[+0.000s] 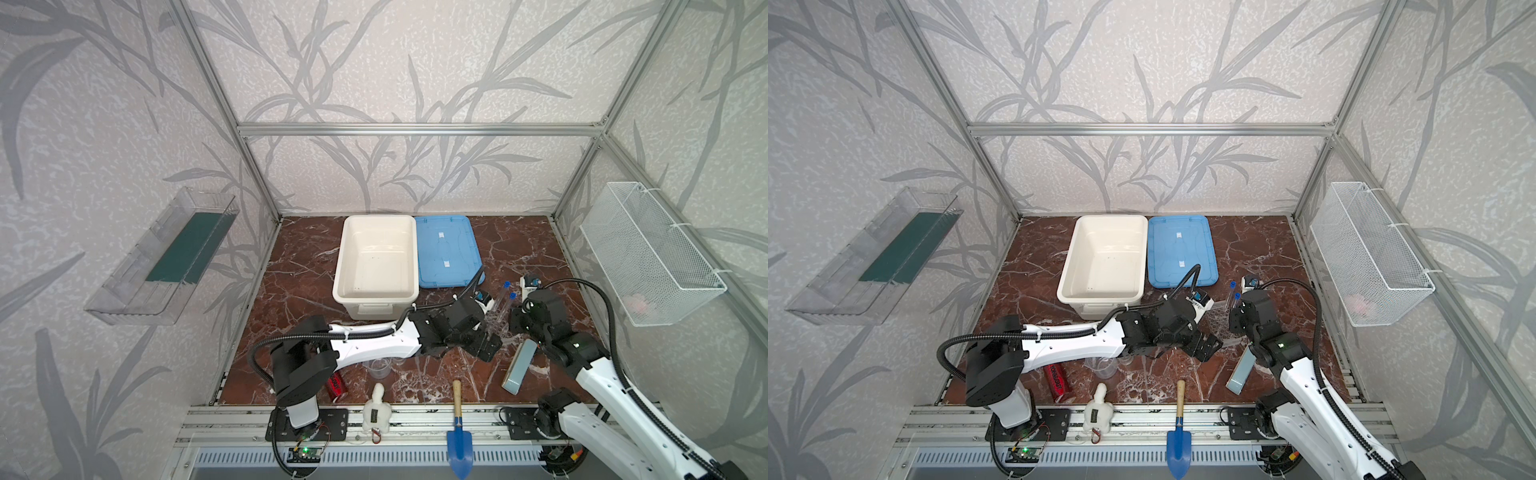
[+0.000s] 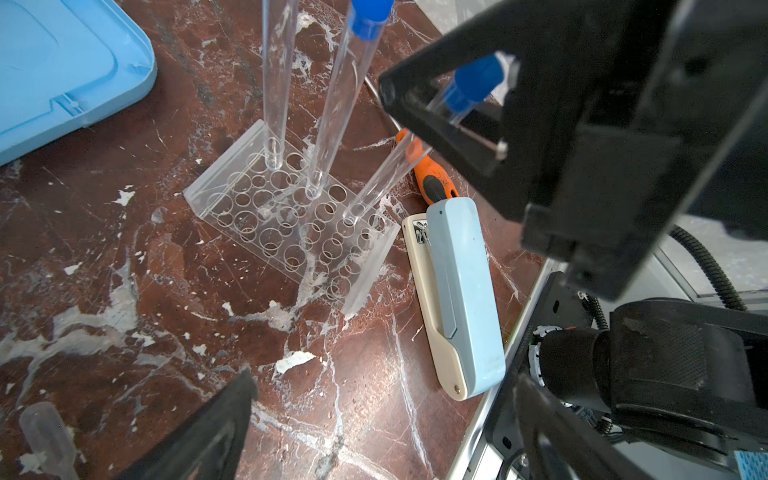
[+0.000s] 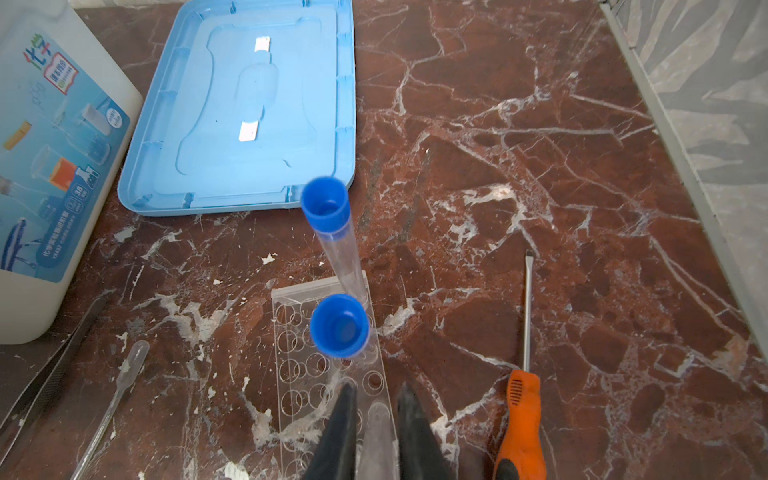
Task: Organize the chemistry lab equipment
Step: 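Lower the held tube into a hole of the clear rack with the right gripper, then move the left gripper to the white plastic bin while the right gripper withdraws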
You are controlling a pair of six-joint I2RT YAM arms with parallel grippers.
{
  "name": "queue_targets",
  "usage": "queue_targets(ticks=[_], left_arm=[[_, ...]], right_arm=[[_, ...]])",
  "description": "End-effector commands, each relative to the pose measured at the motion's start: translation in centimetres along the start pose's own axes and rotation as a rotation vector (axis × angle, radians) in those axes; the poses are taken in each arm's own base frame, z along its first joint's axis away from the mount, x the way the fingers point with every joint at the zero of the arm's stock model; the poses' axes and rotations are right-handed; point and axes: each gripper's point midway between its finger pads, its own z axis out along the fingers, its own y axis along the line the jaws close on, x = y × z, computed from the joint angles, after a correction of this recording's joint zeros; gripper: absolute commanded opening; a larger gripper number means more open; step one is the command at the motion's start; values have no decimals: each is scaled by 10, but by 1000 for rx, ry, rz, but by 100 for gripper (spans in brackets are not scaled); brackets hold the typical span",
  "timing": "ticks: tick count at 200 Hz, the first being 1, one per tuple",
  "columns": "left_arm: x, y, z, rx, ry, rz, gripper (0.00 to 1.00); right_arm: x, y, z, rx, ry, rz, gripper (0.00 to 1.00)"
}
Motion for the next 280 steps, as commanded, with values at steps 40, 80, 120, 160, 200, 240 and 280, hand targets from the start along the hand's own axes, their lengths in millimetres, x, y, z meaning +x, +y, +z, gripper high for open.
queue_targets(ticks=[40, 80, 120, 160, 200, 240, 280], left_arm=[[-8, 7, -12, -38, -40, -17, 99], [-15, 34, -60, -222, -54, -59, 99], [2, 72, -110, -398, -14, -124, 87], [6, 118, -157, -580, -23, -158, 90], [-41, 146, -221, -582, -126, -209, 90], [-85, 204, -264, -694, -141, -244, 90], [-96, 270, -301, -885, -103, -316, 89]], right_arm=[[1, 4, -2, -20, 24, 49, 47], [-12, -1, -39, -46, -66, 103, 82], [-25, 11, -69, -166, -131, 135, 99], [-47, 39, -102, -345, -186, 110, 99], [-70, 63, -105, -445, -166, 94, 99], [-112, 85, -97, -497, -176, 84, 99], [-138, 90, -76, -453, -138, 82, 99]])
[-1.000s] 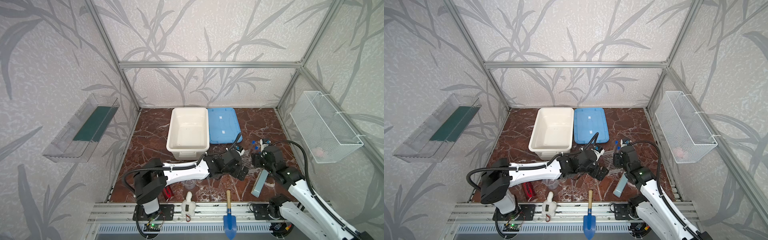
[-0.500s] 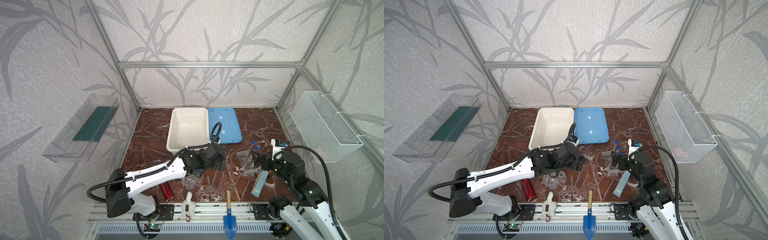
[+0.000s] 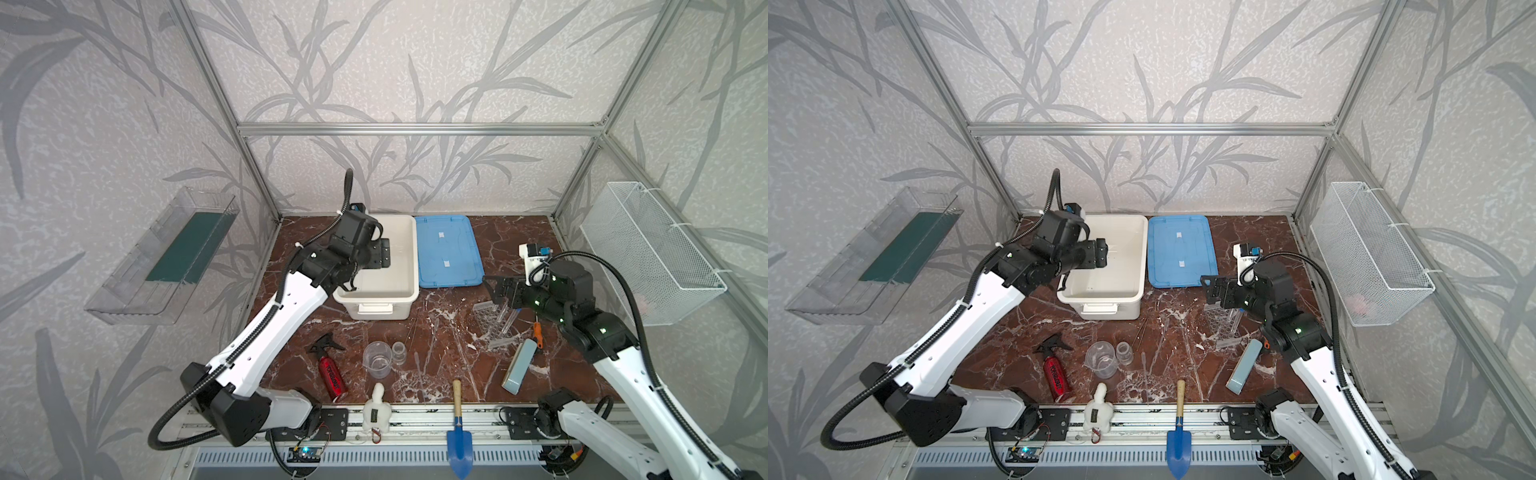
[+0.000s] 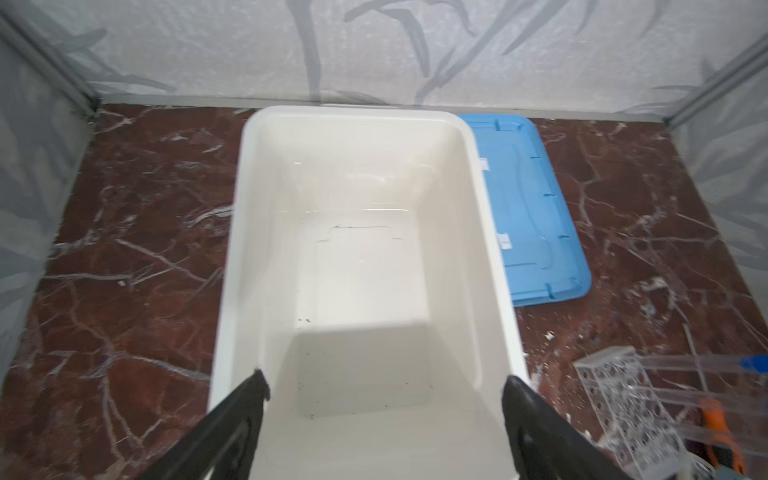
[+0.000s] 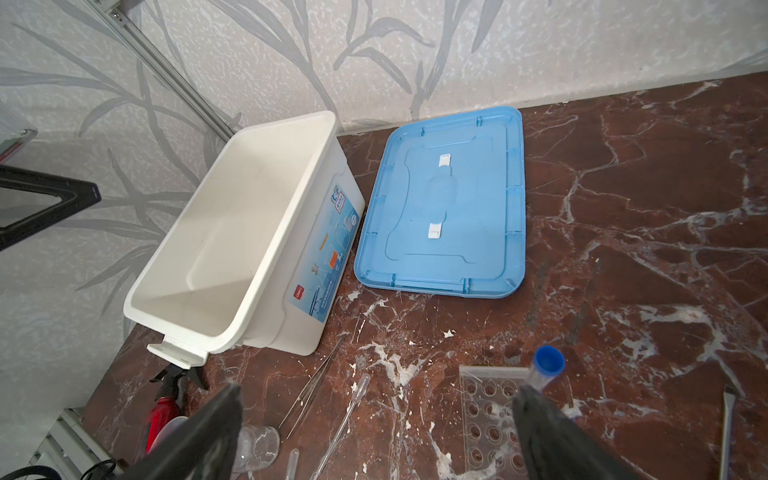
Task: Organize the chemistry lab equipment
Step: 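Move the left gripper to the white plastic bin while the right gripper withdraws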
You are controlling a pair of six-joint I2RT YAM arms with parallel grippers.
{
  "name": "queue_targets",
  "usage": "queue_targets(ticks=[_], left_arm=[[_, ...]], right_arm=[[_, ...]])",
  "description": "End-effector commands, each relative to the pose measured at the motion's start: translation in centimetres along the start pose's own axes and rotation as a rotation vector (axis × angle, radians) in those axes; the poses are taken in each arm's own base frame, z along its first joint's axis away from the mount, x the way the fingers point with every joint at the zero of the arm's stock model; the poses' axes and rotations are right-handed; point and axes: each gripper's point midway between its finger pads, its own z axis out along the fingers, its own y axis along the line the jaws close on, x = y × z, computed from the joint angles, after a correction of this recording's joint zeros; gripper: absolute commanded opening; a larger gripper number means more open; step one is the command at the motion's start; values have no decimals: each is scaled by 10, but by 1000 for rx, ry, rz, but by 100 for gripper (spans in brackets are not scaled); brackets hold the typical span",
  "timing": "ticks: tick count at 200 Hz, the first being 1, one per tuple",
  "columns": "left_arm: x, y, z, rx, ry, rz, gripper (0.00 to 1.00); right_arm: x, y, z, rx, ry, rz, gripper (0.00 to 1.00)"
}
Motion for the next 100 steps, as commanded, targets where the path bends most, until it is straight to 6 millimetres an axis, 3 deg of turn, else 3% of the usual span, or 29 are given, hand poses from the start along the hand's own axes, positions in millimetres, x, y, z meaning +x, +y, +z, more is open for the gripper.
queue_targets(ticks=[1, 53, 80, 100], left_arm=[[5, 30, 11, -115, 100, 77, 89], [18, 83, 40, -294, 218, 85, 83], [26, 94, 63, -305, 177, 115, 84], [18, 104, 85, -258, 143, 74, 84]], right_arm=[[-27, 8, 4, -10, -29, -23, 99], [-32, 18, -1, -62, -1, -46, 99], [-27, 18, -3, -115, -14, -56, 99], [-20, 19, -3, -132, 5, -70, 99]])
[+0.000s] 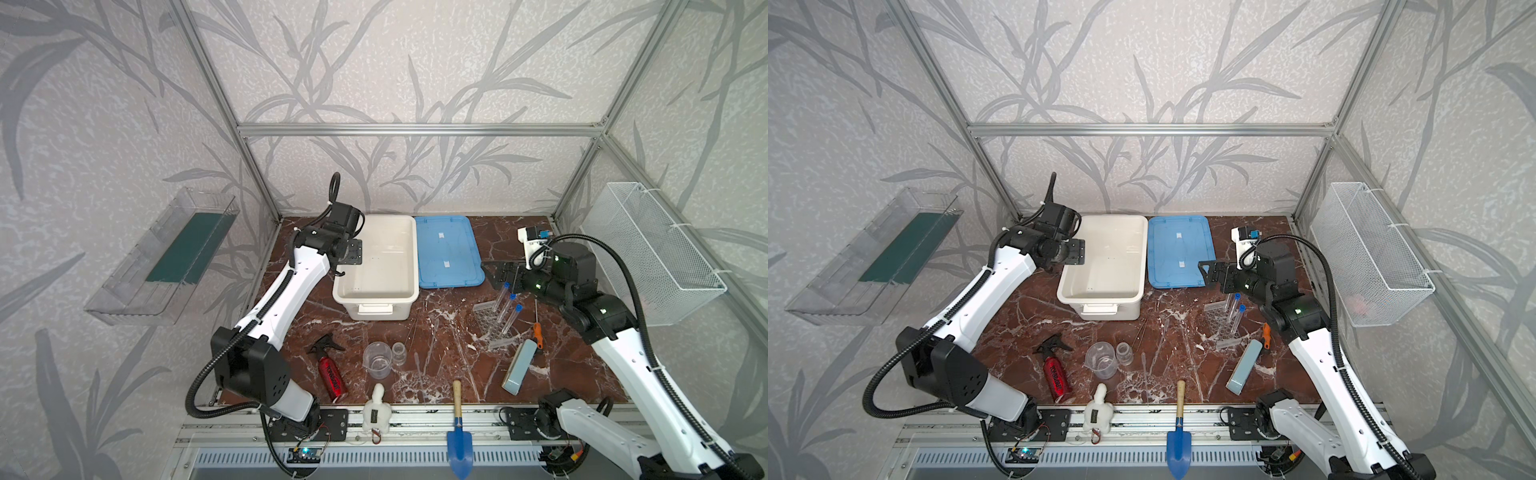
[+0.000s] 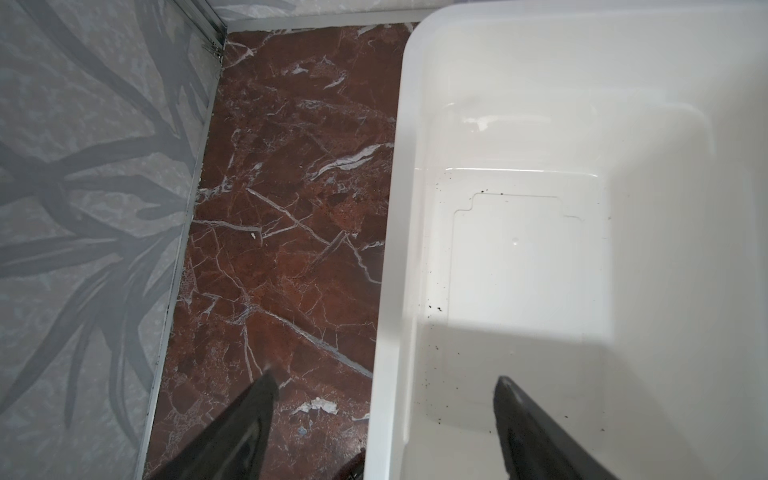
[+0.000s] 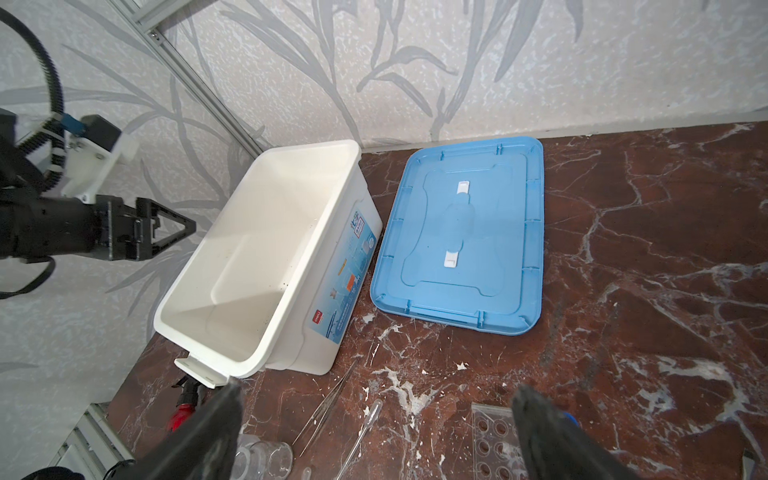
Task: Organize the chemistry lab equipment
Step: 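Close the left gripper on the bin's rim farthest from the robot, then drag and turn the white bin toward the robot with the left gripper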
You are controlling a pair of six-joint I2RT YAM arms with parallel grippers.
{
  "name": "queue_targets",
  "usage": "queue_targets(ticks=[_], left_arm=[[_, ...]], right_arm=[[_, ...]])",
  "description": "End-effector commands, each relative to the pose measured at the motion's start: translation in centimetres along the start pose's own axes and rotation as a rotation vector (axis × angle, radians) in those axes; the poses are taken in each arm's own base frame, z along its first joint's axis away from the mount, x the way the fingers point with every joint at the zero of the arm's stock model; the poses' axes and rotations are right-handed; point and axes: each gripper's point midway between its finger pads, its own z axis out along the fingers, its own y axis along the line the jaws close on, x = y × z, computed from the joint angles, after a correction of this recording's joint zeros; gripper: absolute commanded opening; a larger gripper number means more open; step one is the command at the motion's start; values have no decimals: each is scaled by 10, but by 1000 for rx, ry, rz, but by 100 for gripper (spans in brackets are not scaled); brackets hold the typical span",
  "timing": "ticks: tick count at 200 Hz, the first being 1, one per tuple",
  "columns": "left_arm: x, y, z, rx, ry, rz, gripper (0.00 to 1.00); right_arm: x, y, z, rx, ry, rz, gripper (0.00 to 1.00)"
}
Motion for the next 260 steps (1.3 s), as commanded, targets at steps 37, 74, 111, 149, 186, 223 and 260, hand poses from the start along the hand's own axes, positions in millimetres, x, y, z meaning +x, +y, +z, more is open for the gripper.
queue_targets(ticks=[37, 74, 111, 149, 186, 223, 260], left_arm=[[-54, 0, 32, 35, -60, 10, 82], [-82, 3, 79, -25, -4, 11, 76], [-91, 10, 103, -109, 90, -26, 60], [-91, 7, 110, -120, 98, -66, 38], [-73, 14, 99, -173, 120, -131, 4], [-57, 35, 75, -258, 108, -295, 0], [-51, 54, 53, -303, 94, -309, 0]], right_arm=[[17, 4, 3, -70, 1, -23, 99], [23, 0, 19, -94, -7, 8, 99], [20, 5, 22, -125, 0, -7, 100], [17, 7, 8, -114, -38, -62, 100], [22, 15, 1, -161, -56, -57, 100], [31, 11, 2, -150, -44, -54, 100], [34, 14, 3, -182, -39, -22, 100]])
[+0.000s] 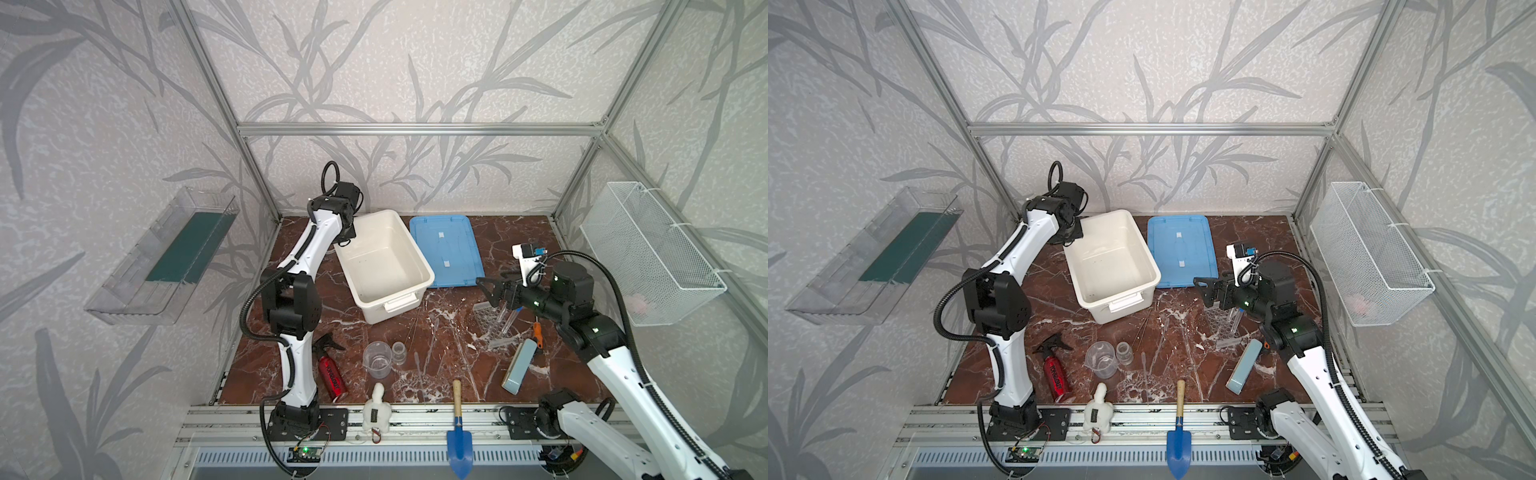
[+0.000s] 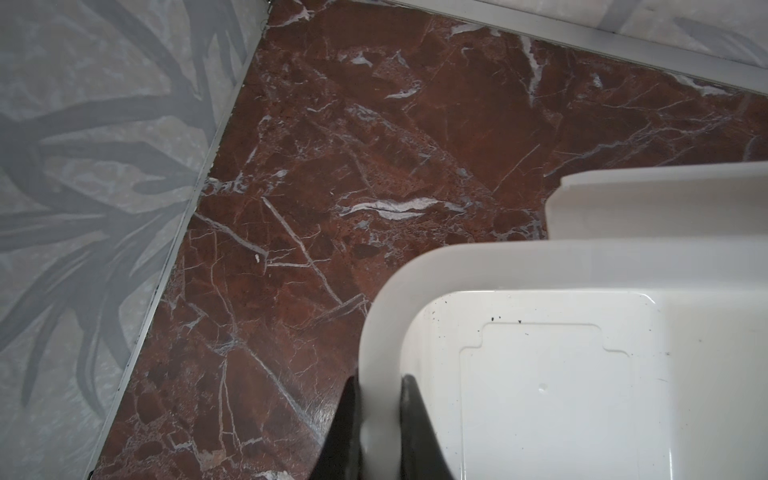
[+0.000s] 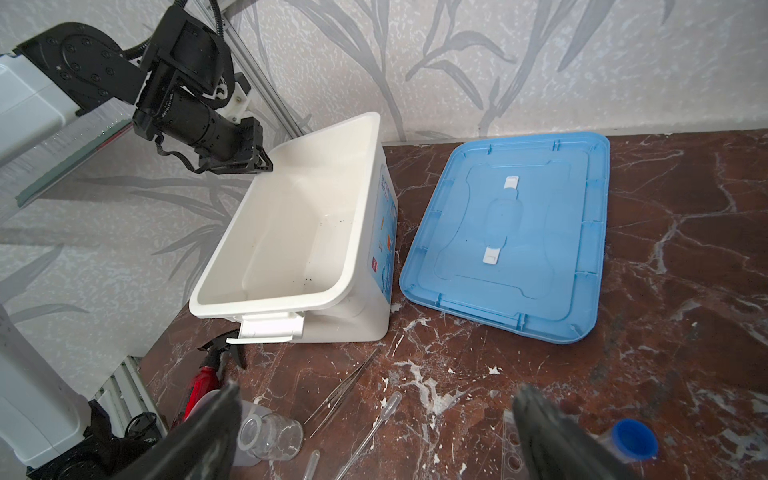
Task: Organize the chemistry lab equipment
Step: 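Drag and turn the white bin toward the robot with the left gripper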
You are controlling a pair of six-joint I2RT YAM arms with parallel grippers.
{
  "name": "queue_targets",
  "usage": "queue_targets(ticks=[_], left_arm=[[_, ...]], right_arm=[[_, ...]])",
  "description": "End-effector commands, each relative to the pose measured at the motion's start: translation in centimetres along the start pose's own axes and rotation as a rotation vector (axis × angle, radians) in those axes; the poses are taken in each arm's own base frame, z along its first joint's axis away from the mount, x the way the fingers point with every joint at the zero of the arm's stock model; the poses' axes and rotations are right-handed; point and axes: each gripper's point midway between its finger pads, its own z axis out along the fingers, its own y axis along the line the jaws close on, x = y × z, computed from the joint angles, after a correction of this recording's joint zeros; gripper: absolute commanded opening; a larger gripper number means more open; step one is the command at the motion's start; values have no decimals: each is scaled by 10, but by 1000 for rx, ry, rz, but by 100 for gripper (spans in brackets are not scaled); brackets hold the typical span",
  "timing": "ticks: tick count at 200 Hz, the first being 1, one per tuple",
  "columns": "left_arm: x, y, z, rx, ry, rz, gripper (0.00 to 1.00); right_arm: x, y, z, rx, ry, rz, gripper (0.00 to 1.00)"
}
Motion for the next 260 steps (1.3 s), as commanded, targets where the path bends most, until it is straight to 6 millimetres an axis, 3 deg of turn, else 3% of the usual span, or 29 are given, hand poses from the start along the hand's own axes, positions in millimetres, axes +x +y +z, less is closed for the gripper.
queue_targets(ticks=[1, 35, 71, 98, 116, 145, 170, 194, 217, 260], left_arm=[[1, 39, -28, -103, -28, -47, 0], [21, 67, -31, -119, -23, -164, 0], [33, 95, -46, -122, -97, -436, 0], [43, 98, -49, -52, -141, -597, 0], [37, 97, -52, -8, -184, -645, 0], [46, 112, -49, -55, -190, -782, 0], [65, 115, -45, -72, -144, -902, 0], [78, 100, -43, 7, -90, -977, 0], [95, 98, -41, 0, -85, -1044, 0], [119, 90, -38, -11, -79, -1080, 0]], right_arm=[[-2, 6, 0, -39, -16, 12, 100], [2, 2, 6, -32, 11, 27, 99], [13, -3, 4, -10, 21, 53, 98], [21, -5, 2, -3, 24, 91, 98], [24, -4, 0, -8, 23, 105, 97], [23, -5, -5, 10, 28, 87, 97], [24, -6, -3, 14, 32, 85, 97], [26, -6, 1, 1, 45, 92, 96], [27, -8, 4, 2, 45, 95, 96], [31, -9, 4, 1, 51, 97, 96]])
